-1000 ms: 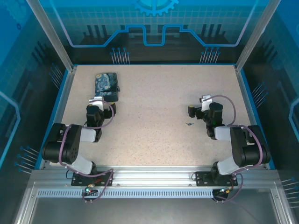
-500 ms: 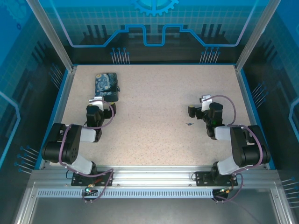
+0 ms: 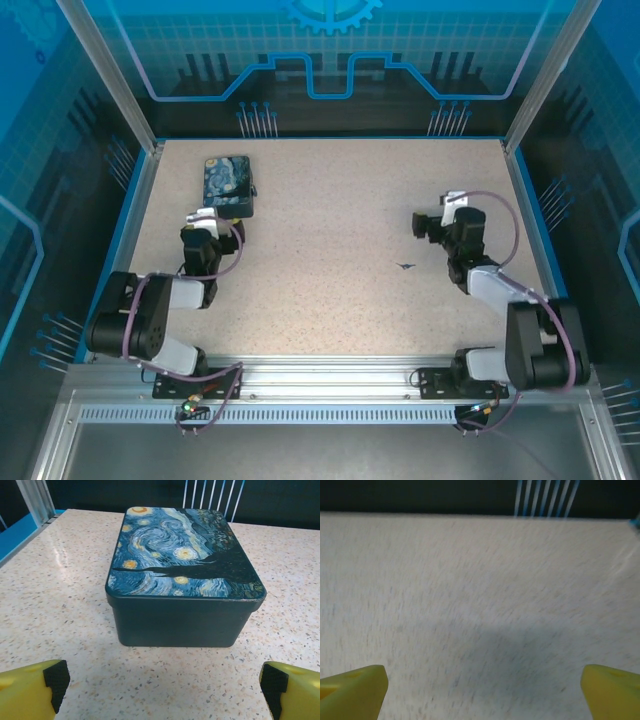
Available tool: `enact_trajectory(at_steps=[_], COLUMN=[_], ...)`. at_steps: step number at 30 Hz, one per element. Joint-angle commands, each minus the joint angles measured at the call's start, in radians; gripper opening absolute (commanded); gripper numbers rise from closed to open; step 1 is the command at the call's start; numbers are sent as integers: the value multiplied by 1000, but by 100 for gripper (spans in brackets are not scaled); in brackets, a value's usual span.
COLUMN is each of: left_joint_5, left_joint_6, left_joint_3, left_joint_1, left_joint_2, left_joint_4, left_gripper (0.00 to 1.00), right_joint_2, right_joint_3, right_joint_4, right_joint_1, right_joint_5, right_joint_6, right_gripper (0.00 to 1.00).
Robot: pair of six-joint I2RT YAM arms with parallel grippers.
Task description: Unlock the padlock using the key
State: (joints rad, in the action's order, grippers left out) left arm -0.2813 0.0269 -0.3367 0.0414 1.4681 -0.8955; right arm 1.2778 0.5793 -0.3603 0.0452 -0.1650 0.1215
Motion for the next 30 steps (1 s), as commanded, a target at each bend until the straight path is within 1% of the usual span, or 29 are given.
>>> enact_trajectory(at_steps=[1, 2, 3, 4, 7, 9, 11, 13, 16, 18, 20, 22, 25, 30], left_joint_5=[-90, -108, -132, -119, -51, -19, 20, 79, 135, 162, 177, 186, 187, 195], left_joint_6=[10, 22, 59, 101, 177, 212, 243, 273, 312, 329, 345, 356, 372, 379], left_joint_3=[-55, -99, -159, -226, -433, -571, -693, -805, -966, -1063, -1165, -1265, -1365, -1502], left_joint_1=[15, 15, 12, 1, -18, -29, -45, -65, -88, -101, -114, -130, -154, -175], left_joint_2=[-109, -133, -157, -167, -132, -69, 6, 93, 223, 308, 390, 472, 563, 684], left_joint_4=[151, 245, 376, 495, 798, 960, 1075, 1158, 1259, 1312, 1366, 1421, 1461, 1494], left_gripper=[99, 99, 99, 99, 99, 99, 99, 99, 99, 99, 99, 99, 99, 99], right_joint_2=[-67, -70, -69, -64, -61, -67, -73, -68, -34, -12, -1, -5, -21, -55], right_joint_3=[136, 167, 195, 211, 220, 217, 220, 244, 295, 295, 287, 271, 257, 230], right_joint_4=[357, 434, 494, 517, 515, 508, 521, 575, 676, 685, 657, 656, 665, 684], right_joint_1=[-44, -59, -84, -107, -125, -119, -98, -62, 1, 37, 66, 108, 163, 205], right_joint_5=[-140, -155, -132, -76, 54, 116, 145, 149, 145, 216, 308, 327, 334, 330], right_joint_6=[260, 350, 411, 438, 457, 462, 468, 468, 448, 424, 419, 425, 419, 430], right_gripper=[100, 100, 100, 100, 100, 100, 100, 100, 100, 100, 98, 98, 98, 98])
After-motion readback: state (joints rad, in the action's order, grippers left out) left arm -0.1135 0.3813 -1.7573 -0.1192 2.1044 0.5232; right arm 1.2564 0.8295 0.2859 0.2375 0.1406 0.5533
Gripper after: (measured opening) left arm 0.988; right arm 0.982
